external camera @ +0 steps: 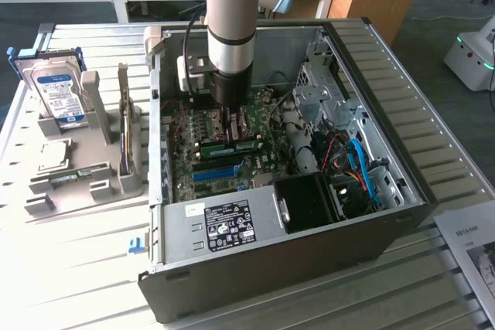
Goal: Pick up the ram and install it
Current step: 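Press down the ram until it locks into place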
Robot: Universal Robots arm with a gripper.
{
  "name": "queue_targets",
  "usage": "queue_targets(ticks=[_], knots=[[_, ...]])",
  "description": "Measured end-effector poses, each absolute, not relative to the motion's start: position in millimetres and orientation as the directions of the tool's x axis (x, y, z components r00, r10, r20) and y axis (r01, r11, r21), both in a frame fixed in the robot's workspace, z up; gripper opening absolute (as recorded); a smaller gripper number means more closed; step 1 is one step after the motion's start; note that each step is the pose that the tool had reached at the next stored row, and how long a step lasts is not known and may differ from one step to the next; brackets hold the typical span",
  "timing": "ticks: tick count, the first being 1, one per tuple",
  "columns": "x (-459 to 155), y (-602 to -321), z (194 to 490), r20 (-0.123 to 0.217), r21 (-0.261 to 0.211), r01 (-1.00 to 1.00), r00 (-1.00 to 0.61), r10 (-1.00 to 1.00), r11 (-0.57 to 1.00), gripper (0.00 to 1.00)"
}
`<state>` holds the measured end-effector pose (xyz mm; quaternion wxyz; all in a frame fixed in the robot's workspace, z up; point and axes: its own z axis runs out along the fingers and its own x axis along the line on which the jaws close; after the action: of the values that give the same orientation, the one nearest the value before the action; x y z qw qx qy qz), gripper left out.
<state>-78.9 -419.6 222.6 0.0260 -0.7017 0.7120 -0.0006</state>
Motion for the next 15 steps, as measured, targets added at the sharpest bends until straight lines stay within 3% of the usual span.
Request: queue_targets(ticks=[15], knots=[[-78.9, -419.6, 222.1, -0.036, -0.037, -0.999, -0.014, -0.999, 0.015, 0.1]])
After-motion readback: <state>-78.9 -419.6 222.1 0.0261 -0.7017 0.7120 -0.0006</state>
